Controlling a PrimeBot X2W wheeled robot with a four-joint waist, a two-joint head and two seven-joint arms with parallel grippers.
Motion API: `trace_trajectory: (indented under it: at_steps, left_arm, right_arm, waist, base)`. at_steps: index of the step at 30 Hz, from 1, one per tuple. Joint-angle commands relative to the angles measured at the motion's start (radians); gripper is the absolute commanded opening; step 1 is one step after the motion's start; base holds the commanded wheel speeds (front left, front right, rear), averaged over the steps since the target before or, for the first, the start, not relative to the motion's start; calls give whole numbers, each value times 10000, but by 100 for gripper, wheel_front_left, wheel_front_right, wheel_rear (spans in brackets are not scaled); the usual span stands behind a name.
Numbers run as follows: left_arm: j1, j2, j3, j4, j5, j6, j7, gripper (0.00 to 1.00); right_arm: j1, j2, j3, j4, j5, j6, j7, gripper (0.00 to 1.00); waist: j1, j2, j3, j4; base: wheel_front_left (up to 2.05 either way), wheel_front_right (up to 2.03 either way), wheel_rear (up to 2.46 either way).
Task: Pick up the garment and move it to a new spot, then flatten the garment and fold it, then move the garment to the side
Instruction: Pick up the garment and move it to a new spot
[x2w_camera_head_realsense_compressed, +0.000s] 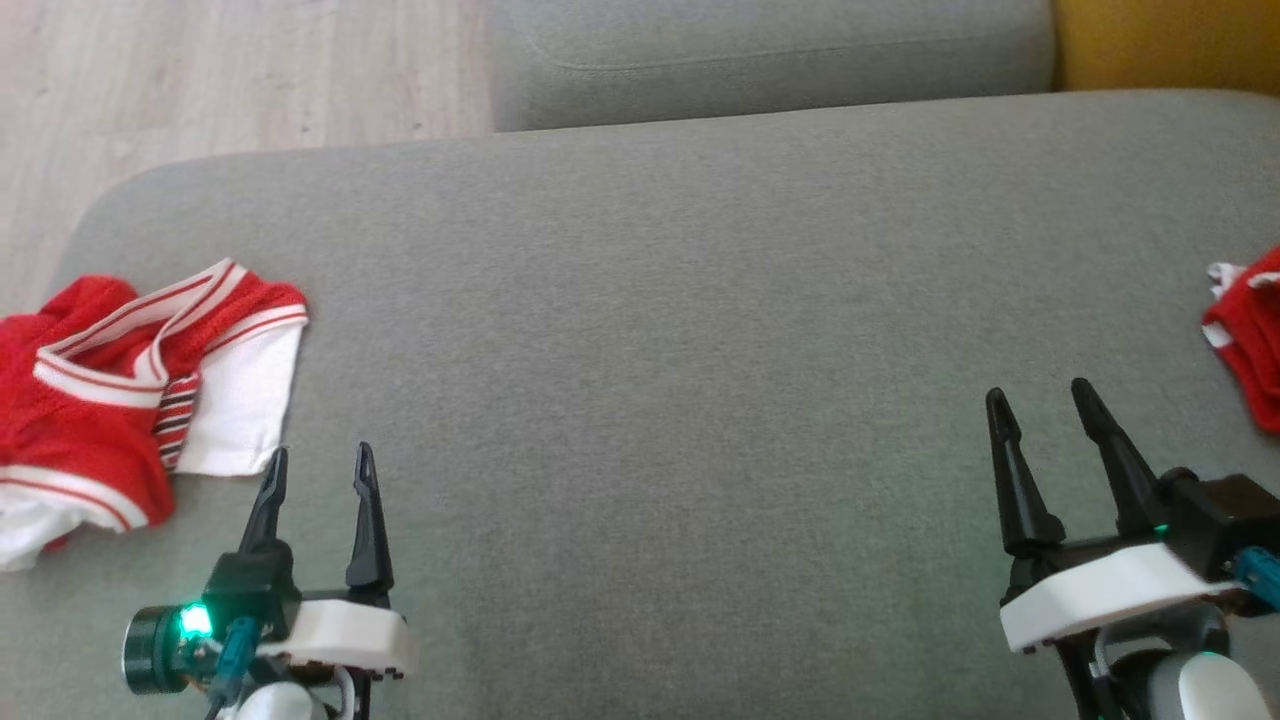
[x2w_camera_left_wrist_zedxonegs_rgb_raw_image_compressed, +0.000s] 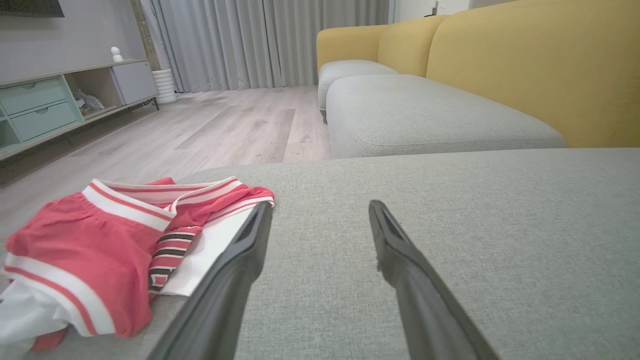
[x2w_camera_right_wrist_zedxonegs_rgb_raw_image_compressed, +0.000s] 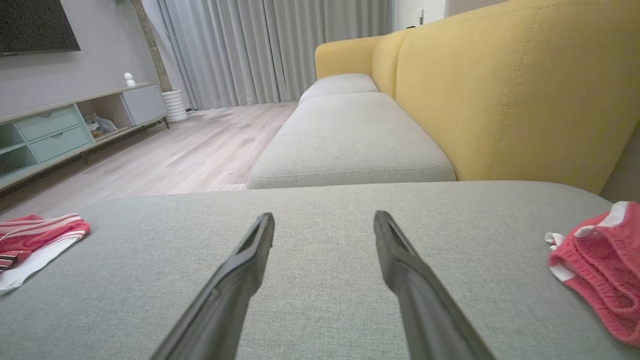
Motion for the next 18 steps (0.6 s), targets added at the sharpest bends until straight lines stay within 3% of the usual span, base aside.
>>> trace_trajectory:
  at_steps: [1,18]
  left_arm:
    - [-452,199,313,-282,-55,25,-39,100]
    - [-1607,-151,251,257,-249,-482,-758,100]
  right_arm:
    - [-216,-31,184,-412,-62,-7,28,100]
    - [-730,-721,996,-1360,-86,-7,497,100]
  waist:
    - [0,-1,-35,120]
    - [0,-1,301,3681]
  base:
    - [0,0,0]
    - [0,0,0]
